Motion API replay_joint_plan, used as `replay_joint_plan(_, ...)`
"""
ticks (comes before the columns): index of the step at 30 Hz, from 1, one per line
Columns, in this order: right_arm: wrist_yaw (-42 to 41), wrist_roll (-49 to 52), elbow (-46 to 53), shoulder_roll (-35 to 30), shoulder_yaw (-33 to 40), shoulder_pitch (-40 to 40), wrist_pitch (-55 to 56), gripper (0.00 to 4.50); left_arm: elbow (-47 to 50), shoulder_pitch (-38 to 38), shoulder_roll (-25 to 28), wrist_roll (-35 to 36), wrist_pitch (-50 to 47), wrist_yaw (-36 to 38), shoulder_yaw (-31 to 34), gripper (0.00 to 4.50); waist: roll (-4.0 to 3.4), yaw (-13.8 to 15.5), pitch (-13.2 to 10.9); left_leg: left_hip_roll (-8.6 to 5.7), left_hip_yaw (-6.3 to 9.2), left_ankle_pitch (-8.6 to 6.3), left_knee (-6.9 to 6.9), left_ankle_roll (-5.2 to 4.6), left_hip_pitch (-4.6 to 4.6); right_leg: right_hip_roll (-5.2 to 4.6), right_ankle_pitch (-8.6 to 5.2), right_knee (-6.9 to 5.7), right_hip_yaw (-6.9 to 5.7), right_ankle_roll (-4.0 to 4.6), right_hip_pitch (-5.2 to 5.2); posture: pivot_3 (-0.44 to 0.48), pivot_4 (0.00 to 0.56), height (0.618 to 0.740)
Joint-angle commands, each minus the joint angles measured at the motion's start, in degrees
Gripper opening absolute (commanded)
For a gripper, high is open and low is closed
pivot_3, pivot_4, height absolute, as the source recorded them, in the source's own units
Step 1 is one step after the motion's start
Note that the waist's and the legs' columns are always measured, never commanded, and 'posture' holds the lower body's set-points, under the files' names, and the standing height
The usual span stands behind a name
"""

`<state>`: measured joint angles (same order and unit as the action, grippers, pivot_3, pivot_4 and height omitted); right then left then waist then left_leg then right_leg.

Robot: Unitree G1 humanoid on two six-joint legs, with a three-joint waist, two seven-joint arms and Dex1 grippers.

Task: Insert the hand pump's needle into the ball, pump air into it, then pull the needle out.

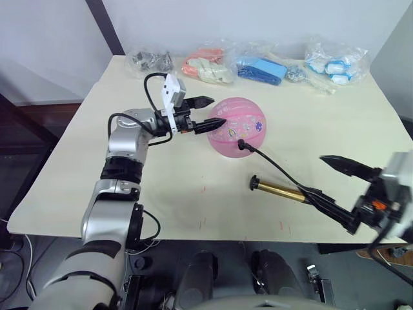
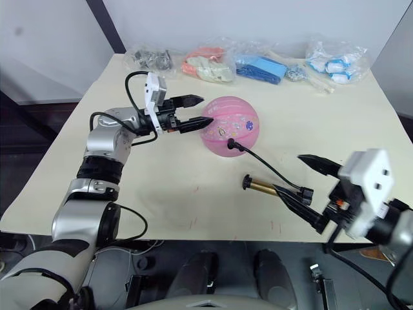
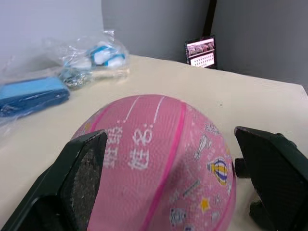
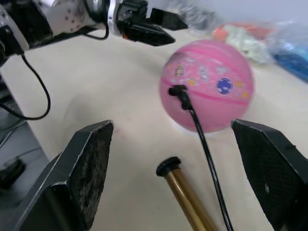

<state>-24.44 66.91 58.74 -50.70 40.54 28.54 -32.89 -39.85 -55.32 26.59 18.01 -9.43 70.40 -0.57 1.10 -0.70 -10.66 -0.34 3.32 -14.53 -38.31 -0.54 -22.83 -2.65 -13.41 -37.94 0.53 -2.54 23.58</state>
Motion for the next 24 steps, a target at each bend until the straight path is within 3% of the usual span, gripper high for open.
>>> replay_joint_plan(1, -3.37, -1.71, 1.26, 1.66, 6.09, 8.60, 9.02, 4.09, -1.83, -2.37, 0.01, -0.72, 1.99, 0.80, 0.61, 4.50, 0.10, -0.05, -0.02, 0.00, 0.01, 0.00, 0.00, 0.00, 0.03, 0.00, 0.00, 0.00, -0.01, -0.01, -0.01, 0.000, 0.150, 0.740)
replay_joint_plan(5, -6.19, -6.34, 1.26, 4.59, 7.94, 19.44, 17.55, 4.09, -4.80, -4.22, -0.85, -1.72, 3.49, 0.70, 0.73, 4.50, 0.16, 0.06, -0.01, 0.04, -0.06, 0.00, -0.03, -0.01, 0.02, 0.02, -0.07, 0.02, 0.07, -0.31, 0.00, 0.000, 0.150, 0.740)
replay_joint_plan(10, -5.75, -9.29, 1.26, 4.70, 6.58, 25.36, 23.67, 4.09, -8.31, -6.43, -1.57, -3.09, 4.97, 1.13, 0.46, 4.50, 0.19, -0.05, -0.01, 0.06, -0.24, 0.00, -0.09, -0.01, 0.06, 0.02, -0.03, 0.03, 0.23, -0.42, 0.00, 0.000, 0.150, 0.740)
replay_joint_plan(15, -4.04, -9.99, 1.26, 2.76, 6.08, 24.45, 23.19, 4.09, -16.52, -8.95, -3.77, -8.47, 9.48, -1.01, -1.85, 4.50, 0.22, 0.14, -0.01, 0.05, -0.28, 0.00, -0.10, -0.01, 0.06, 0.02, -0.02, 0.05, 0.26, -0.43, 0.00, 0.000, 0.150, 0.740)
replay_joint_plan(18, -3.06, -10.11, 1.26, 0.85, 5.02, 21.48, 20.69, 4.09, -21.77, -9.13, -4.48, -13.01, 14.54, -3.46, -3.95, 4.50, 0.27, 0.11, 0.02, 0.04, -0.32, 0.00, -0.10, -0.01, 0.07, 0.02, 0.00, 0.06, 0.31, -0.41, 0.00, 0.000, 0.150, 0.740)
replay_joint_plan(24, -1.59, -9.19, 1.11, -2.54, 2.40, 13.46, 15.63, 4.09, -25.35, -9.42, -5.56, -15.52, 17.99, -4.36, -4.40, 4.50, 0.48, 0.47, 0.19, 0.05, -0.30, 0.01, -0.15, -0.02, 0.16, 0.01, 0.03, 0.03, 0.30, -0.47, -0.11, 0.000, 0.150, 0.740)
